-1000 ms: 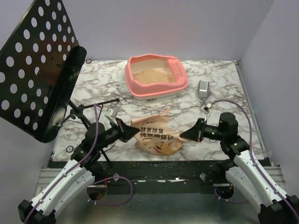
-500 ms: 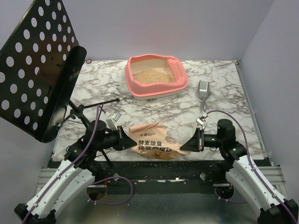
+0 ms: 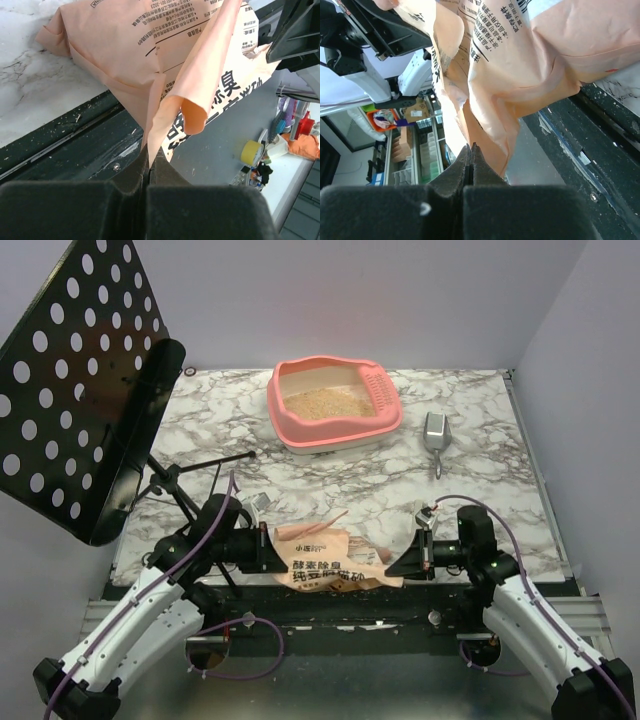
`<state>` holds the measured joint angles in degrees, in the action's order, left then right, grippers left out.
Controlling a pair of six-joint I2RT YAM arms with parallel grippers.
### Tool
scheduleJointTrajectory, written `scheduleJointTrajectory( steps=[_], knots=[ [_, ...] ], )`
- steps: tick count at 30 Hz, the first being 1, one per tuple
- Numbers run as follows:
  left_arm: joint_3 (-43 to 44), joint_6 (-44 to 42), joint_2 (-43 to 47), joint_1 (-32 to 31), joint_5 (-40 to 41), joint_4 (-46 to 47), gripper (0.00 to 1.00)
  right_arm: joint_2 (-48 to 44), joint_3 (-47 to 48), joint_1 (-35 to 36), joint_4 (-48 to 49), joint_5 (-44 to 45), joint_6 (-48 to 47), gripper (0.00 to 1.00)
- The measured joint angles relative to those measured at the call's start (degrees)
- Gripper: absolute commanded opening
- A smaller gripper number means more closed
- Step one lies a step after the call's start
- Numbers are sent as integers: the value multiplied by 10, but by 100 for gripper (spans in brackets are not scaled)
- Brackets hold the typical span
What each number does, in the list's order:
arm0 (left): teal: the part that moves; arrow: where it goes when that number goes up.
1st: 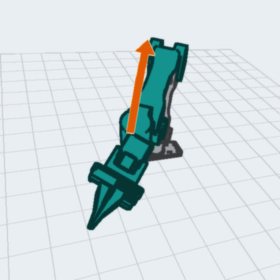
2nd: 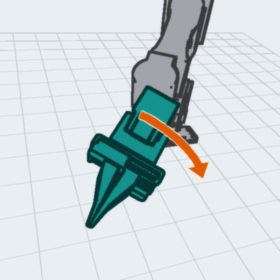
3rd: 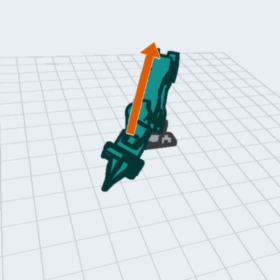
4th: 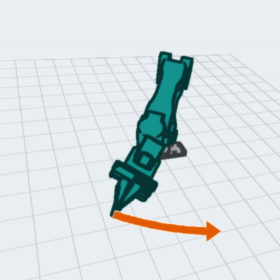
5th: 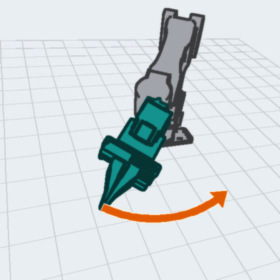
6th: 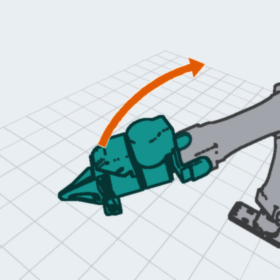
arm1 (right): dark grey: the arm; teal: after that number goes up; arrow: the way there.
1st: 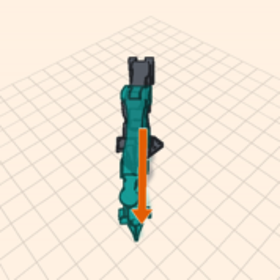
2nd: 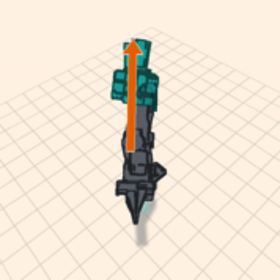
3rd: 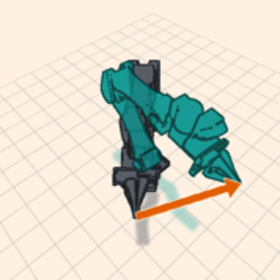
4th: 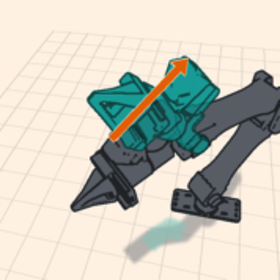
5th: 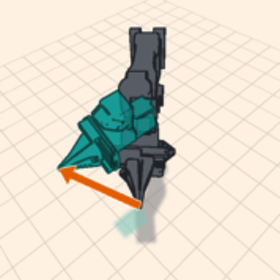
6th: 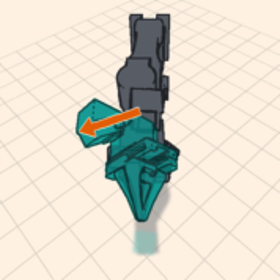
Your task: Fill the litter box with clean litter
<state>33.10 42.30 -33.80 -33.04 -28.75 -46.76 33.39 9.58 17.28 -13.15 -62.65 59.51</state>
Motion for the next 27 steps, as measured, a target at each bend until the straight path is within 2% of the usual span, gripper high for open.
scheduleJointTrajectory(
  steps=[4,9,13,18,27],
  knots=[
    [17,-21,-25,1,1,-14,0,16,22,-1,-27,14,-29,22],
    [32,-49,-53,6,8,-33,0,78,190,-5,-149,113,-170,38],
    [32,-59,-70,7,7,-35,0,102,287,-5,-163,159,-247,41],
    [48,-72,-96,11,7,-37,0,141,325,6,-152,167,-300,41],
    [79,-85,-126,21,7,-35,0,265,470,176,-177,177,-431,46]
  ],
)
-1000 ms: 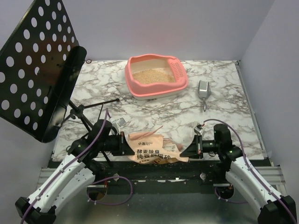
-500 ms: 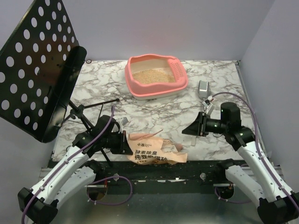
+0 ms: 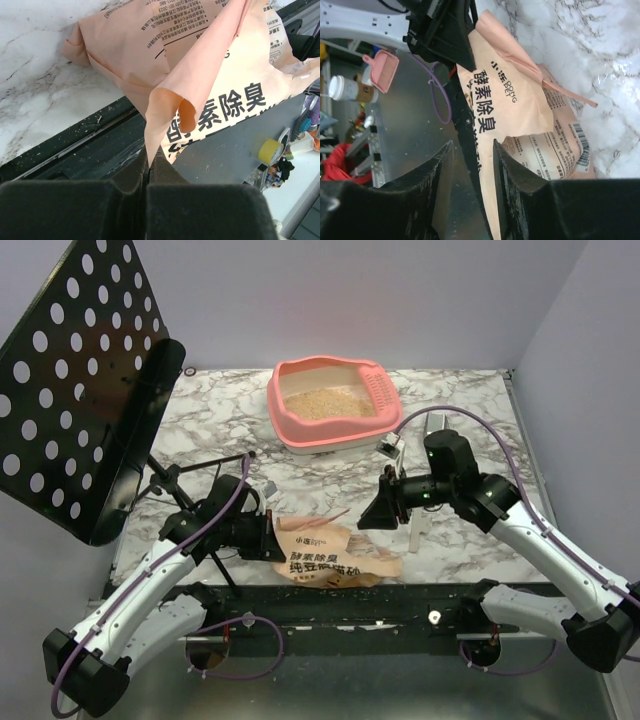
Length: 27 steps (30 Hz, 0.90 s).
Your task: Fill the litter box with clean litter
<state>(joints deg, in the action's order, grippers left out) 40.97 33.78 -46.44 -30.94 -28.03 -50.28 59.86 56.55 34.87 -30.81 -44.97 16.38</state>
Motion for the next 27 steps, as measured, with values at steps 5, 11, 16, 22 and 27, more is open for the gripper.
scheduleJointTrajectory(
  steps=[5,11,16,22,27],
  knots=[
    [0,0,0,3,0,1,0,10,32,70,-24,43,-72,46],
    [0,0,-1,6,0,5,0,17,26,195,-54,127,-146,48],
    [-1,0,-1,6,0,5,0,2,-10,249,-59,205,-181,53],
    [-4,-3,-1,9,0,9,0,-33,-29,319,-57,269,-204,55],
    [-6,-8,-3,10,0,12,0,-37,-30,373,-58,326,-223,61]
  ],
)
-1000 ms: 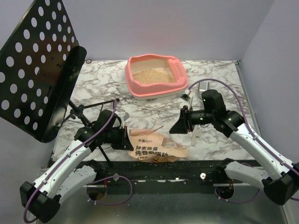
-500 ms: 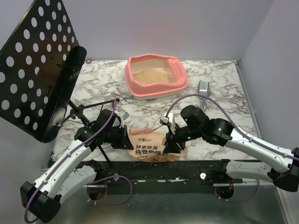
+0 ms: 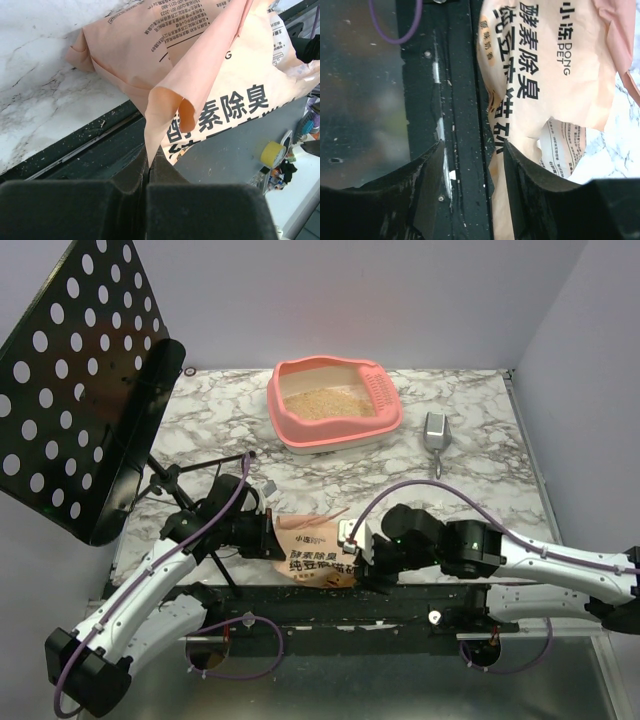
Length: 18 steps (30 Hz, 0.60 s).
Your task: Fill the litter box with clean litter
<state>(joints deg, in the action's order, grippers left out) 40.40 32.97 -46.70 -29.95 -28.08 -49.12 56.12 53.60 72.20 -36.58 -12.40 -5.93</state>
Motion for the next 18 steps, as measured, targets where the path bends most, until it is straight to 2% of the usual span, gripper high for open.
scheduleJointTrajectory(
  steps=[7,12,18],
  knots=[
    [-11,-6,-3,6,-3,7,0,44,-30,24,10,99,-18,63],
    [-16,-11,-4,11,-10,11,0,57,-42,25,10,135,-24,62],
    [-16,-19,-12,20,-18,15,0,60,-54,25,17,140,-26,49]
  ],
)
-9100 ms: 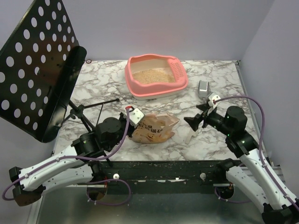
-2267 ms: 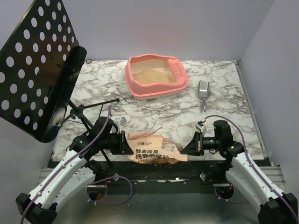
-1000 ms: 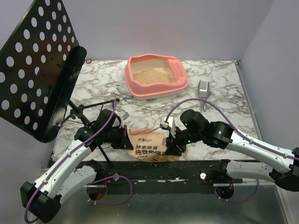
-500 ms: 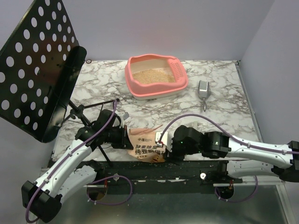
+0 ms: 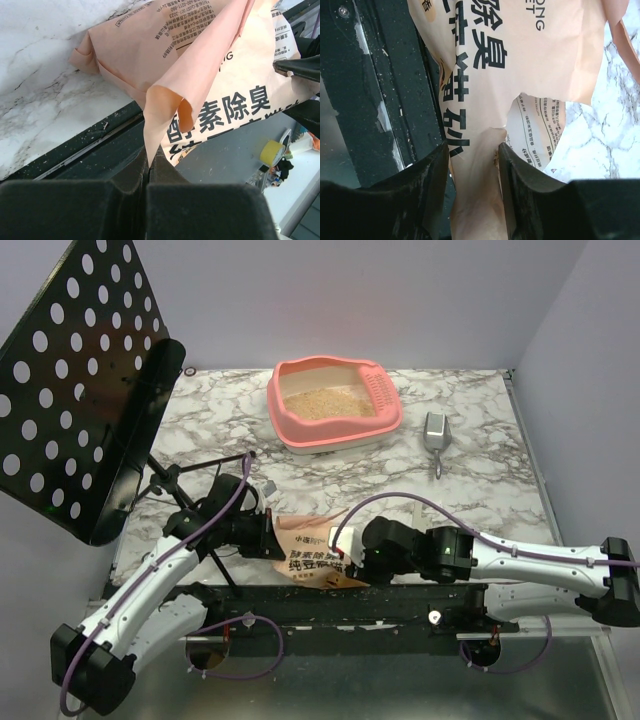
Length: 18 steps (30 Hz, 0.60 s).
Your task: Fill the litter box with clean litter
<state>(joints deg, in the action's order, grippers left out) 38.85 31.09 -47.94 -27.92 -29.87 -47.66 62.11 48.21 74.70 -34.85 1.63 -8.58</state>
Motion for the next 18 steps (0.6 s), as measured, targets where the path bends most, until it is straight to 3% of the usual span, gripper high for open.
scheduleJointTrajectory(
  steps=[4,8,16,18],
  knots=[
    [0,-5,-12,7,-7,0,0,11,0,0,1,1,0,33],
    [7,-12,-22,21,-13,0,1,40,0,0,1,12,-2,1],
    [83,-61,-30,40,31,20,40,75,17,-9,-13,52,-2,0],
    [115,-81,-9,43,57,45,43,74,26,-19,-21,49,-6,0]
  ],
)
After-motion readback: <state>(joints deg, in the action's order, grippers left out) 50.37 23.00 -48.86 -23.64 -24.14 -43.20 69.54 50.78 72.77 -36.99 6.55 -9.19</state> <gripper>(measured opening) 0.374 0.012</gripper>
